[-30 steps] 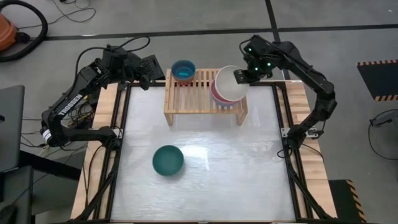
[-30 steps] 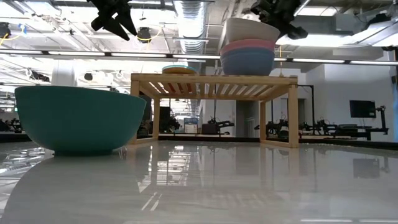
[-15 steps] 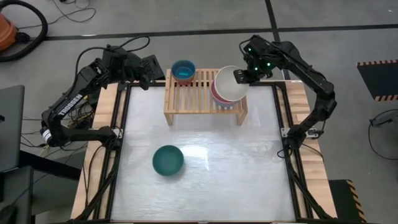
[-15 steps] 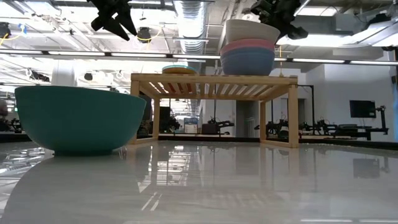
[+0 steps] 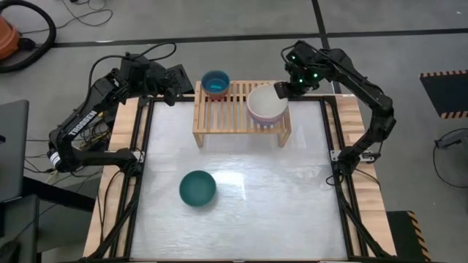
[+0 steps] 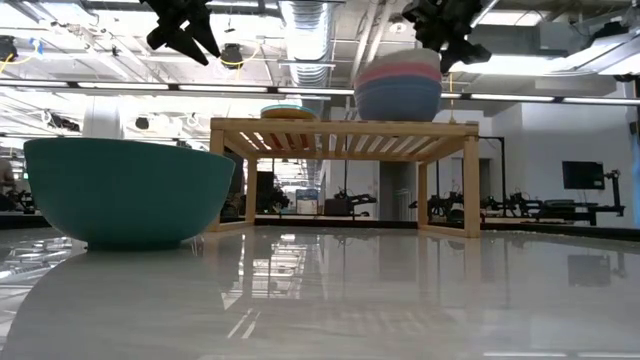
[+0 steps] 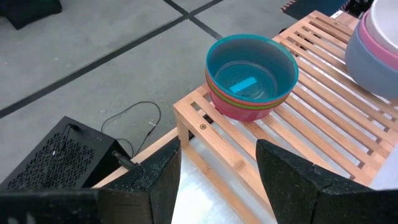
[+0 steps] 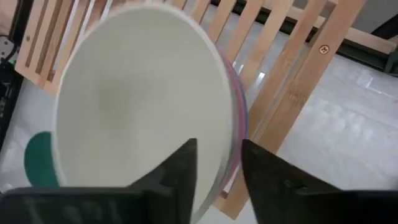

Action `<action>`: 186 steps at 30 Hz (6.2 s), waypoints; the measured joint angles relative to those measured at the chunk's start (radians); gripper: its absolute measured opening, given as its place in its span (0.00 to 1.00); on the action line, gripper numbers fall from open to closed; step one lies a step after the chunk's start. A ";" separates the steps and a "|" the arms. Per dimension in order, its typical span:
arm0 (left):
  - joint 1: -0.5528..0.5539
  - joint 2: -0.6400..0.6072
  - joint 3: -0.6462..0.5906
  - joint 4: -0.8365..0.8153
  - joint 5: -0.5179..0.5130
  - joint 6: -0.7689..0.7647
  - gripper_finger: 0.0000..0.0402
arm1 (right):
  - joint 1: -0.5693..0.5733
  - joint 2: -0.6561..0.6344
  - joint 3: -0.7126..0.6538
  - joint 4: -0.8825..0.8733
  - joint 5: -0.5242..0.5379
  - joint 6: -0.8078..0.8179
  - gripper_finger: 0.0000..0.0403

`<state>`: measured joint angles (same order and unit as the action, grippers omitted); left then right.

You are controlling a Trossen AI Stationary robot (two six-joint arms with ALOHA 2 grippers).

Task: Place and stack bowls onto a shelf
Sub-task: Stack the white bowl on top of the pink bowl on the shelf, then stack the green bowl on top of the white bowl on the shelf

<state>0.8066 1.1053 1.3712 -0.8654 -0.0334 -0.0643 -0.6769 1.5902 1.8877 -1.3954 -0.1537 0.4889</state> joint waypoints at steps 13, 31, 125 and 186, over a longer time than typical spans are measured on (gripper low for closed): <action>0.000 0.000 0.000 0.000 0.000 0.000 0.48 | -0.022 -0.020 0.000 0.061 0.020 0.035 0.53; 0.000 0.000 0.000 0.015 0.025 0.018 0.48 | 0.094 -0.270 -0.041 0.203 0.213 -0.008 0.35; -0.832 0.097 -0.035 -0.458 -0.127 -0.623 0.64 | 0.887 -0.574 -1.014 1.024 0.362 0.423 0.56; -1.007 0.138 -0.468 0.145 -0.176 -1.066 0.00 | 0.951 -0.496 -1.014 0.921 0.418 0.429 0.55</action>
<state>-0.2001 1.2438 0.9031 -0.7203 -0.2096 -1.1305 0.2745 1.0938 0.8736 -0.4747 0.2647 0.9178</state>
